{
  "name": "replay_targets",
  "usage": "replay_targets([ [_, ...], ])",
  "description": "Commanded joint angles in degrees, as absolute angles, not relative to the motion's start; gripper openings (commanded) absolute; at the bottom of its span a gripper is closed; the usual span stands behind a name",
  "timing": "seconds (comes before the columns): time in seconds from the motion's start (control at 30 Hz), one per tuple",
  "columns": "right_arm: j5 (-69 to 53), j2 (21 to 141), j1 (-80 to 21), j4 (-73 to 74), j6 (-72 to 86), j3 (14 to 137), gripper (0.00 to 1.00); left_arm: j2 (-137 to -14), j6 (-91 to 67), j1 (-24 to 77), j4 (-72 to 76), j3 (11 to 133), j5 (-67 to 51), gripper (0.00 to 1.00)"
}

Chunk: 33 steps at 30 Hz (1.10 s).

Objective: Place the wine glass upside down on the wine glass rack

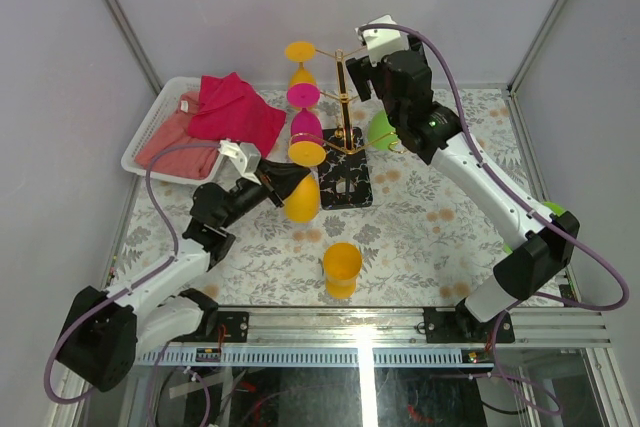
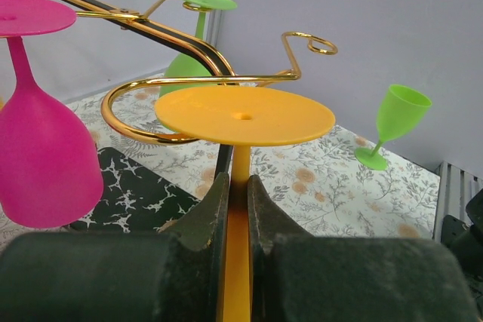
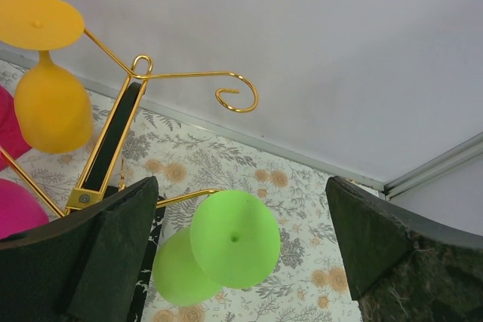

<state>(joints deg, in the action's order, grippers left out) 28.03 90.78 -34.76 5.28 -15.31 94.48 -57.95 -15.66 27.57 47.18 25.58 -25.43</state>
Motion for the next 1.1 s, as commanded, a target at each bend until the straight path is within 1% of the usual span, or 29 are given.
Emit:
replay_targets([
  [0.0,29.7,88.2,-34.4,2.3,-16.9,94.7,0.99,-61.0,-16.1,28.1,57.8,24.6,-22.2,0.0],
  [0.23,29.9,88.0,-34.3,2.8,-17.5,94.7,0.99,-66.8,-16.7,28.2,63.3,26.0,-21.7,0.0],
  [0.63,30.1,87.3,-34.1,2.8,-17.9,94.7,0.99,-72.9,-14.0,28.2,67.2,28.4,-17.7,0.0],
  [0.9,30.3,86.8,-34.0,2.6,-18.3,93.0,0.99,-69.7,-10.6,27.9,67.0,24.4,-9.8,0.0],
  [1.07,30.0,87.1,-34.0,2.7,-18.1,93.1,0.99,-65.9,-8.8,27.2,64.0,22.8,-8.3,0.0],
])
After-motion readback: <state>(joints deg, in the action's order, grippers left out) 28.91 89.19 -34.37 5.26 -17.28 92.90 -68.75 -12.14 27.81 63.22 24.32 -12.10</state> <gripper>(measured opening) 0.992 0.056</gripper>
